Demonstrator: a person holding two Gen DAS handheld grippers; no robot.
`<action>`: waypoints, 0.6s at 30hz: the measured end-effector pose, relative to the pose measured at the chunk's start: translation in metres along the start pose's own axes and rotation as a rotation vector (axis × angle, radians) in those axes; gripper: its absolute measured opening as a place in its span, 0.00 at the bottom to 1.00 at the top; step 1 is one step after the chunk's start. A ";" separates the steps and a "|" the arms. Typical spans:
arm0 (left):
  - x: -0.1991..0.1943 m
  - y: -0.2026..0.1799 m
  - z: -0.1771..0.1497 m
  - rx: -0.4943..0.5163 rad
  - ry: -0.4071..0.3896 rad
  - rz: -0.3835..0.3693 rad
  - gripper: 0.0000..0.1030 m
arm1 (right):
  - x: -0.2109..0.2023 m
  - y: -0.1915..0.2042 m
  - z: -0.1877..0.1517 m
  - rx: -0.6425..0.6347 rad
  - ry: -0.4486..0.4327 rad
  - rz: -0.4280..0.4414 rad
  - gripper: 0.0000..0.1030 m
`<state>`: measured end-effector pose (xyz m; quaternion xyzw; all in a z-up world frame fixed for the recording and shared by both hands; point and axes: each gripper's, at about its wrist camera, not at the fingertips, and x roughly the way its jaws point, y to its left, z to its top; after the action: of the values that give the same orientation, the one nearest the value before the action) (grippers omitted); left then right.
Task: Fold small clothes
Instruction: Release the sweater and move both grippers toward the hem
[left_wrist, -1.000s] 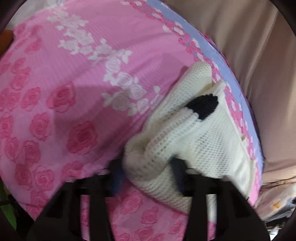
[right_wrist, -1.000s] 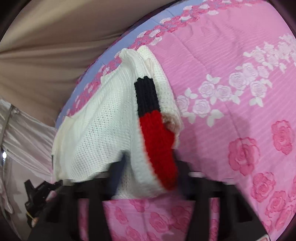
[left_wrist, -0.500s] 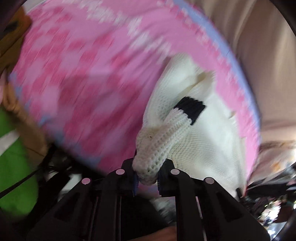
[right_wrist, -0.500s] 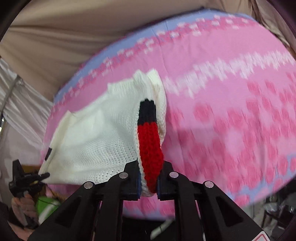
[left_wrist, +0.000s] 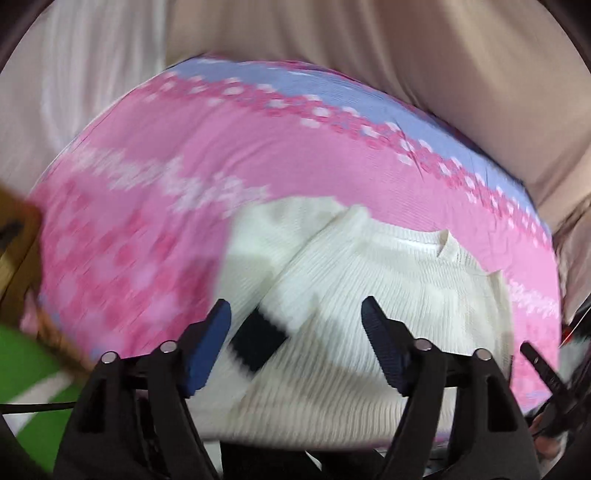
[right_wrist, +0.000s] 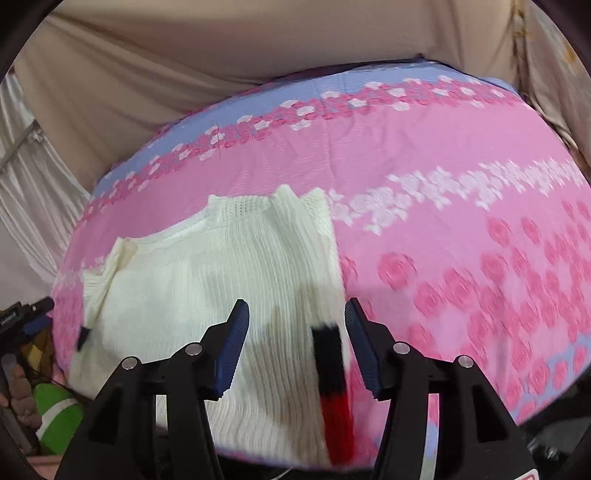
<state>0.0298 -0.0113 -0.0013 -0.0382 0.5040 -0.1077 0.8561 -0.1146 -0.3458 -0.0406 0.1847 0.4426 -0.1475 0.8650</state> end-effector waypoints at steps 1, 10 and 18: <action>0.017 -0.006 0.003 0.018 0.008 0.034 0.69 | 0.012 0.002 0.007 -0.010 0.002 -0.011 0.52; 0.061 0.034 0.027 -0.154 0.081 -0.009 0.04 | 0.021 -0.011 0.034 0.103 -0.013 0.091 0.13; 0.091 0.071 0.028 -0.176 0.126 0.110 0.07 | 0.061 -0.018 0.033 0.101 0.061 -0.027 0.23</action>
<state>0.1073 0.0366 -0.0780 -0.0786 0.5655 -0.0179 0.8208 -0.0644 -0.3821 -0.0762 0.2265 0.4631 -0.1755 0.8387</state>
